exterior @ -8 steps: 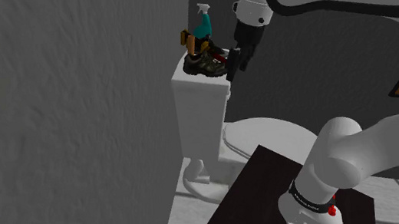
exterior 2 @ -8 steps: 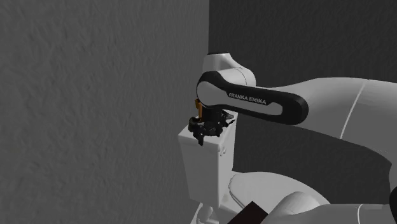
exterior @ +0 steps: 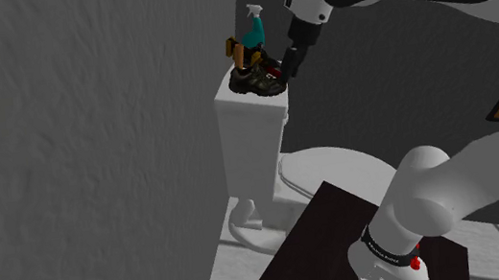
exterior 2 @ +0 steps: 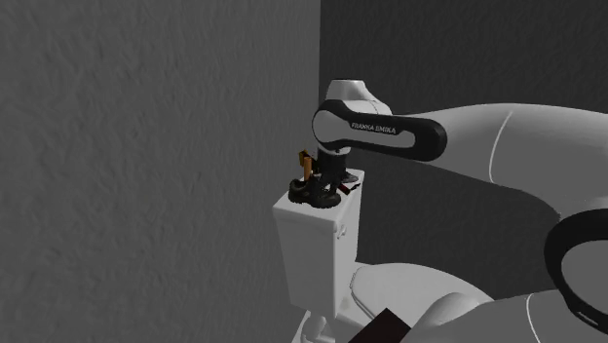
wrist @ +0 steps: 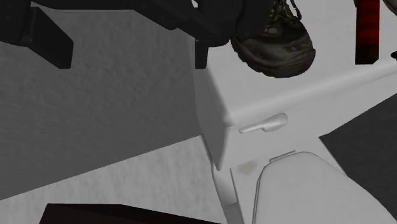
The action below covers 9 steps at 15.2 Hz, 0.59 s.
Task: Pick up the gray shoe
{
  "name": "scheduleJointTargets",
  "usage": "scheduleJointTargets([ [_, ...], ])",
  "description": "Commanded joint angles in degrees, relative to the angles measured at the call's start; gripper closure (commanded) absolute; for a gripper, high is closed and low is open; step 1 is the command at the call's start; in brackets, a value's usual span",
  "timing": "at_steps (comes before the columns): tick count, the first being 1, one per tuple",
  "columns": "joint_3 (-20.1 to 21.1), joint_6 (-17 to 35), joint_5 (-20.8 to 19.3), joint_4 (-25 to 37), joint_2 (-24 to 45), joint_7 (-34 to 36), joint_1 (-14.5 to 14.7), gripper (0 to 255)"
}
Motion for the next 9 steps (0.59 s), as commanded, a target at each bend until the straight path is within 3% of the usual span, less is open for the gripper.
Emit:
scheduleJointTargets([
  [1, -3.3, 1.7, 0.5, 2.0, 2.9, -5.8, 0.8, 0],
  [9, -15.6, 3.5, 8.5, 17.1, 19.6, -28.8, 5.2, 0],
])
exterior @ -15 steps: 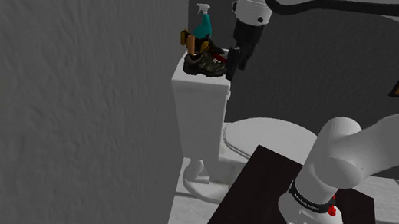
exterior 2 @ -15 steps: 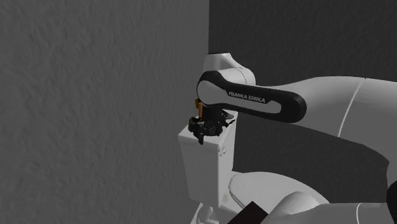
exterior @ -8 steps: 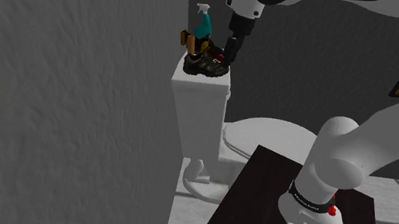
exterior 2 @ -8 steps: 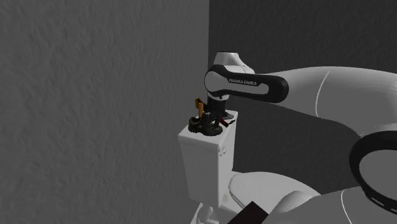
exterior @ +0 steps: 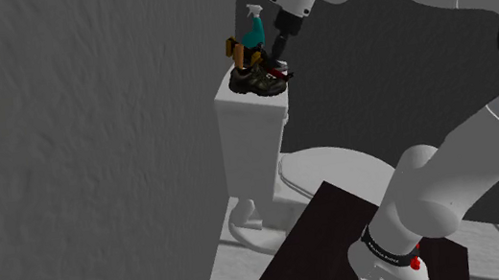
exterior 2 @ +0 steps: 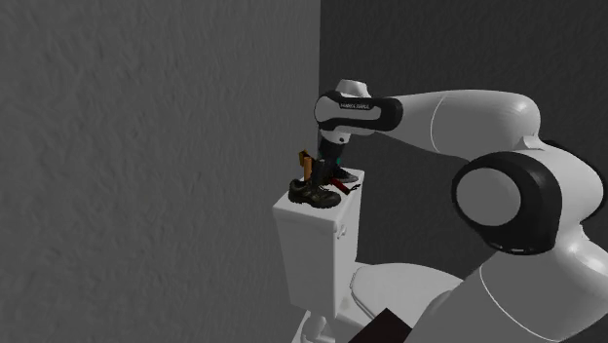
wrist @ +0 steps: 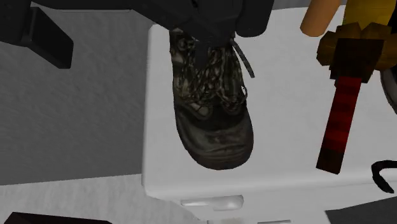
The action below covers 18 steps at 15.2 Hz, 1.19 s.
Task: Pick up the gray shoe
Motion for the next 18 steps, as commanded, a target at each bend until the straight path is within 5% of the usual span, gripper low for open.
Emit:
scheduleJointTargets([
  [1, -3.2, -1.0, 3.2, 5.3, 5.0, -6.6, 0.9, 0],
  [5, -7.6, -4.0, 10.7, 15.6, 14.9, -17.3, 1.4, 0],
  [14, -7.2, 1.7, 10.7, 9.1, 14.2, -18.7, 1.4, 0],
  [15, -7.2, 1.7, 10.7, 9.2, 14.2, -18.6, 1.4, 255],
  [18, -7.1, 1.8, 10.7, 9.1, 14.2, -18.5, 1.4, 255],
])
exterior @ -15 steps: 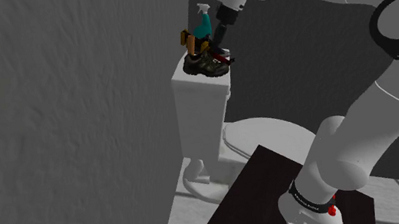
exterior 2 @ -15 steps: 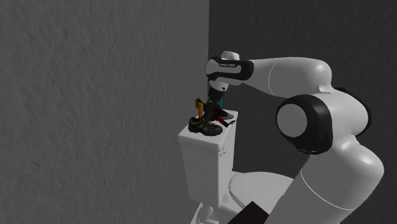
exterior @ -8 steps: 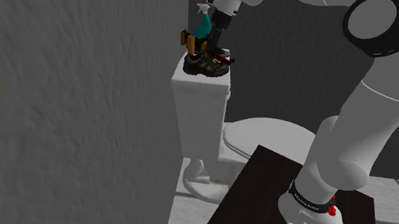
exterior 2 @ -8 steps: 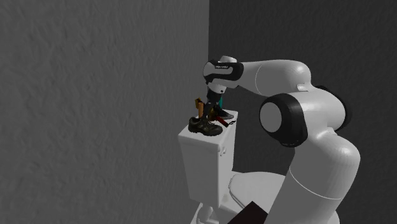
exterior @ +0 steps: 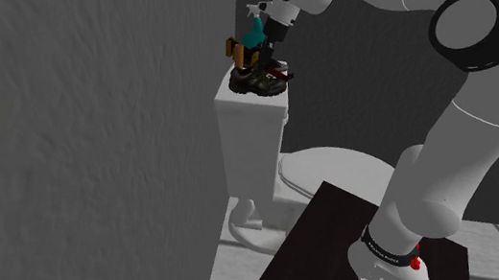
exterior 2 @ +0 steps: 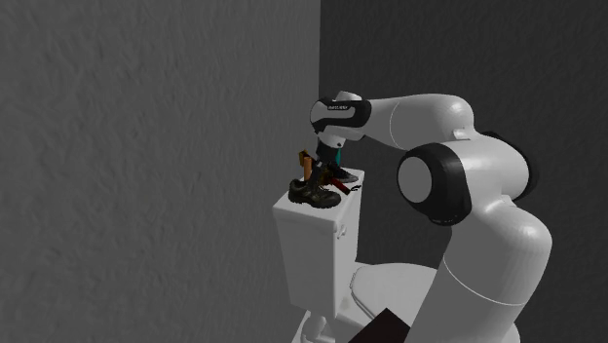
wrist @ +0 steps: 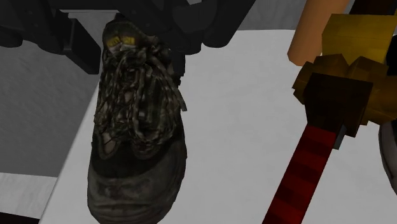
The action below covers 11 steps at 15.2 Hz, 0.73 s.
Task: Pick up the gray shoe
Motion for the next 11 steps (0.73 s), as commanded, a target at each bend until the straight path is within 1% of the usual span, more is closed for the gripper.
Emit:
scheduleJointTargets([
  [1, 0.0, 0.0, 0.0, -0.1, 0.1, 0.0, 0.0, 255],
  [6, 0.0, -0.1, 0.0, 0.0, 0.1, -0.1, 0.0, 255],
  [11, -0.2, -3.8, -0.1, 4.2, 0.4, 0.8, -0.1, 255],
])
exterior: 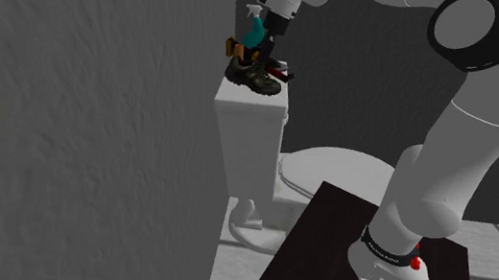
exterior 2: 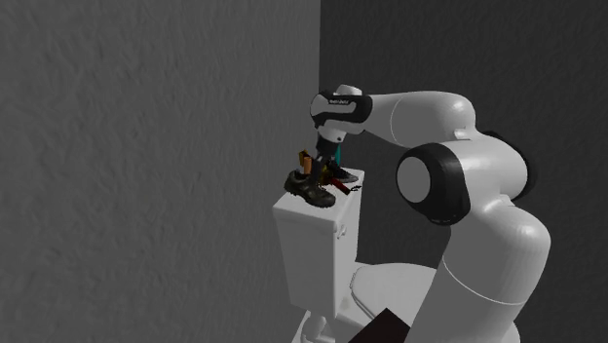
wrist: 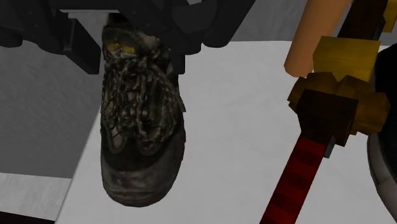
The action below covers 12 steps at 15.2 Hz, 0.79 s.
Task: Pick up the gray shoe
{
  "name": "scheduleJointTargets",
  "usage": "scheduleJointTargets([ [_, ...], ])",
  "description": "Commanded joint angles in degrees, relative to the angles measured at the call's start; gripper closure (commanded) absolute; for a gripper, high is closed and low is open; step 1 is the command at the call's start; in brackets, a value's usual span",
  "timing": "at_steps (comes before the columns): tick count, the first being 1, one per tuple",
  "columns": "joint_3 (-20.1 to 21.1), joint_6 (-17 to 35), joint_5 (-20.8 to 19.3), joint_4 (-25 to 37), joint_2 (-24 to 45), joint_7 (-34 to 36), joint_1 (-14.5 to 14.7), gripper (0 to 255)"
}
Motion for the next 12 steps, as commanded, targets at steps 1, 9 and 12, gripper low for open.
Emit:
scheduleJointTargets([
  [1, -0.1, -1.6, 0.1, 1.9, 0.3, 0.2, -0.1, 255],
  [9, -0.6, -7.9, 0.6, 9.7, 1.8, 1.4, -0.3, 255],
  [12, -0.6, -8.9, 0.7, 10.9, 2.2, 1.5, -0.3, 255],
])
